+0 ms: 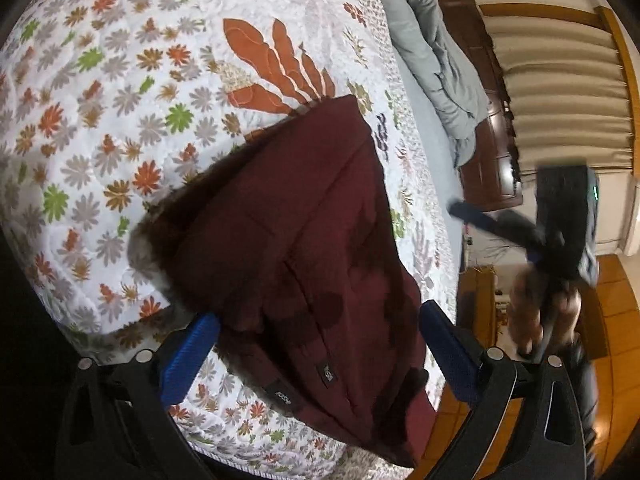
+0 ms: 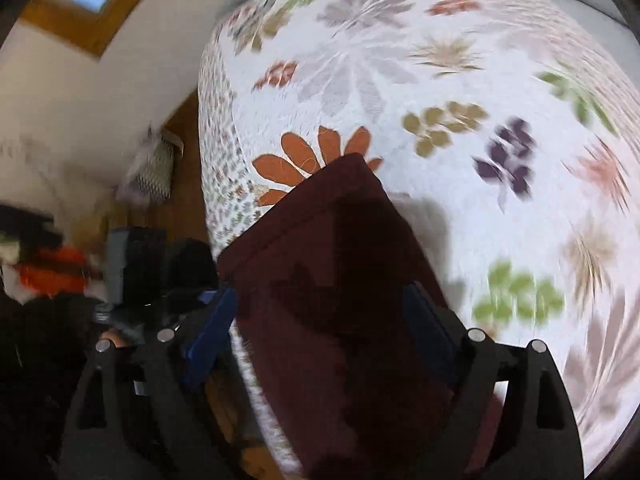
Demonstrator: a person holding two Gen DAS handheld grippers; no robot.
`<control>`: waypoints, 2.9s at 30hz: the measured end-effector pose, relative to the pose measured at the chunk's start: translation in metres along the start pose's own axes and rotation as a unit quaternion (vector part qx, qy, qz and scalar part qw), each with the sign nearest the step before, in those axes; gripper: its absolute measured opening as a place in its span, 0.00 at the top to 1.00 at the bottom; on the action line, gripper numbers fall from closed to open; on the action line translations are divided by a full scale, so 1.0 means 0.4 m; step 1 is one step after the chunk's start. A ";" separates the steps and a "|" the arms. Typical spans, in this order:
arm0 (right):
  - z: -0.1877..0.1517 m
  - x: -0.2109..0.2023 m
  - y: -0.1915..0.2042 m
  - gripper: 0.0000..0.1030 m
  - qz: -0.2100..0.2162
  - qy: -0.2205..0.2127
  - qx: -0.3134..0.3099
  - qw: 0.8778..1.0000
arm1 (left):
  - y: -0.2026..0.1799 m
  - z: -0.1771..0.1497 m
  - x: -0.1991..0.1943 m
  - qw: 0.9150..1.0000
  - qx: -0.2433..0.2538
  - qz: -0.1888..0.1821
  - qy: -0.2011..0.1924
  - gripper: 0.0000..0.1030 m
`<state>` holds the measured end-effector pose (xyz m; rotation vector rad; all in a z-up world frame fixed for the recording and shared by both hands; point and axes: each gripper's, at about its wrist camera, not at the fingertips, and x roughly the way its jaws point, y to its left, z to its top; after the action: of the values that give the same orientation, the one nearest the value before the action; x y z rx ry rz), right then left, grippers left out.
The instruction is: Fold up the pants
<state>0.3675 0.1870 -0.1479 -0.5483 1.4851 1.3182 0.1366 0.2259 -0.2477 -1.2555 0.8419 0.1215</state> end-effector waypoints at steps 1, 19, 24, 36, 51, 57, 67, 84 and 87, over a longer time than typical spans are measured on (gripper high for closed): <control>0.020 0.021 -0.001 0.17 0.005 0.015 -0.008 1.000 | -0.001 0.002 0.006 1.000 -0.004 0.022 0.000 0.04; 0.157 0.224 -0.094 0.09 0.103 0.109 -0.041 0.988 | -0.033 0.067 0.117 0.995 -0.013 0.097 0.018 0.03; 0.169 0.263 -0.065 0.08 0.094 0.138 -0.069 0.983 | -0.024 0.072 0.111 0.995 -0.016 0.093 0.027 0.04; 0.160 0.203 -0.045 0.72 0.076 0.139 -0.058 0.986 | 0.005 0.060 0.054 0.994 0.010 0.110 0.020 0.33; 0.137 0.137 0.076 0.82 -0.009 0.127 -0.094 0.987 | 0.009 0.043 -0.008 0.996 0.052 0.068 0.007 0.68; 0.110 0.061 0.110 0.83 -0.041 0.104 -0.098 0.989 | -0.047 0.039 -0.033 0.993 0.099 0.066 -0.008 0.69; 0.040 -0.074 0.166 0.83 -0.087 0.054 -0.095 0.990 | -0.170 0.000 -0.066 0.982 0.174 0.063 -0.039 0.69; -0.121 -0.283 0.220 0.83 -0.141 -0.046 -0.061 0.987 | -0.384 -0.081 -0.105 0.955 0.289 0.048 -0.057 0.69; -0.157 -0.321 0.224 0.83 -0.148 -0.065 -0.053 0.985 | -0.425 -0.105 -0.108 0.947 0.312 0.049 -0.060 0.69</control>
<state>0.3143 0.1196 -0.0028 -0.7089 1.1806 1.1777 0.1731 0.1459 -0.0904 -0.6043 0.7556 0.0053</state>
